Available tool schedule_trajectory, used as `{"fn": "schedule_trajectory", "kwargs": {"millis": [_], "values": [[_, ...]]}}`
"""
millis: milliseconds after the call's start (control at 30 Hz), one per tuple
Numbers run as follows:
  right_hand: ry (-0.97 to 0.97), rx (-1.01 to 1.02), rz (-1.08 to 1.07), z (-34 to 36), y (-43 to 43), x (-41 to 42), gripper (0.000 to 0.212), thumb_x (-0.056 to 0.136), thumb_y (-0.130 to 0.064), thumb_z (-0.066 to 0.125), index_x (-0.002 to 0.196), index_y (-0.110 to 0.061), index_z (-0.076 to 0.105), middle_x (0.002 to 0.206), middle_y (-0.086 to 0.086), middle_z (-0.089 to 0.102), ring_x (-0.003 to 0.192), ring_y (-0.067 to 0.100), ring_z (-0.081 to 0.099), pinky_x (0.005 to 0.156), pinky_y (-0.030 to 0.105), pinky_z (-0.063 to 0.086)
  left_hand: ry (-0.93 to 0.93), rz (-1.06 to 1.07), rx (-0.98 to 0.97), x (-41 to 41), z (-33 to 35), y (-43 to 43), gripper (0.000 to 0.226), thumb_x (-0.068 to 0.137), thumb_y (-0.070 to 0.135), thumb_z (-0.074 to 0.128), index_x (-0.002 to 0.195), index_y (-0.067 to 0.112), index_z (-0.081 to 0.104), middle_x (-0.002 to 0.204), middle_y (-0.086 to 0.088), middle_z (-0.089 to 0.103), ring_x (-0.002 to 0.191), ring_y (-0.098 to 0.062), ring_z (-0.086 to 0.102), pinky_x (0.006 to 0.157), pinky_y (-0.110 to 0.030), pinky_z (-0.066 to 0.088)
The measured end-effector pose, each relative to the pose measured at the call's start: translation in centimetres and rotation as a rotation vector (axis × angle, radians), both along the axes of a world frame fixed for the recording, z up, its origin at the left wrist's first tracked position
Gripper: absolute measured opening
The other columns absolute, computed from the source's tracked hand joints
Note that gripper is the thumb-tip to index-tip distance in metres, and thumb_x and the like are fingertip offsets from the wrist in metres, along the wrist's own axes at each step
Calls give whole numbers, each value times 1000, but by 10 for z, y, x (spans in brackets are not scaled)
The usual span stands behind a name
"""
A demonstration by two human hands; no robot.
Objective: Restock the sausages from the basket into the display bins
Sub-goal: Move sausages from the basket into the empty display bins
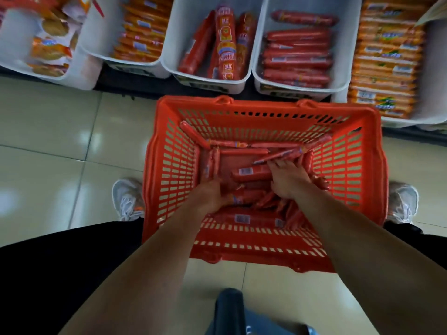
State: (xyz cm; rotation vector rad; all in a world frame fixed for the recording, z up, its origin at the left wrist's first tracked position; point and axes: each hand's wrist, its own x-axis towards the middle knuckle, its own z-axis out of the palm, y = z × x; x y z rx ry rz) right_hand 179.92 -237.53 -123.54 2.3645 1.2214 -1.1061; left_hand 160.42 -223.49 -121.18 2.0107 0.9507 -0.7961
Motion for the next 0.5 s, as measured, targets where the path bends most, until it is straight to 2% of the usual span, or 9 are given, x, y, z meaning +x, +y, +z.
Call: {"fn": "schedule_trajectory", "kwargs": {"millis": [100, 200, 300, 400, 500], "values": [[-34, 14, 42, -16, 4, 1, 69, 93, -34, 57, 153, -19, 26, 159, 7, 27, 144, 31, 25, 115, 53, 24, 58, -92, 16, 2, -20, -6, 55, 87, 52, 64, 135, 27, 56, 138, -8, 59, 124, -28, 56, 103, -35, 44], [-24, -24, 118, -25, 1, 3, 75, 90, -53, 60, 151, -20, 30, 155, 10, 29, 143, 33, 25, 112, 51, 27, 108, -150, 3, 2, -31, -10, 61, 86, 55, 64, 139, 27, 50, 138, -8, 58, 126, -29, 55, 103, -37, 44], [-20, -21, 129, -28, -4, 3, 75, 90, -57, 56, 148, -16, 33, 151, 13, 36, 139, 33, 34, 113, 49, 29, 117, -157, -39, 6, -30, -4, 63, 83, 58, 67, 137, 27, 54, 138, -6, 58, 125, -25, 54, 104, -37, 43], [22, 13, 52, -15, -8, 2, 78, 90, -55, 58, 145, -8, 30, 146, 15, 48, 132, 32, 48, 110, 45, 35, 142, -80, -141, 9, -18, 2, 74, 79, 71, 61, 137, 25, 55, 140, -6, 55, 125, -25, 53, 105, -39, 44], [132, 100, -124, 12, -11, 2, 71, 88, -55, 62, 139, -16, 32, 142, 12, 52, 125, 34, 54, 98, 41, 44, 140, -60, -51, 7, 3, 5, 80, 76, 78, 57, 130, 19, 58, 133, -8, 59, 118, -26, 57, 99, -39, 47]]}}
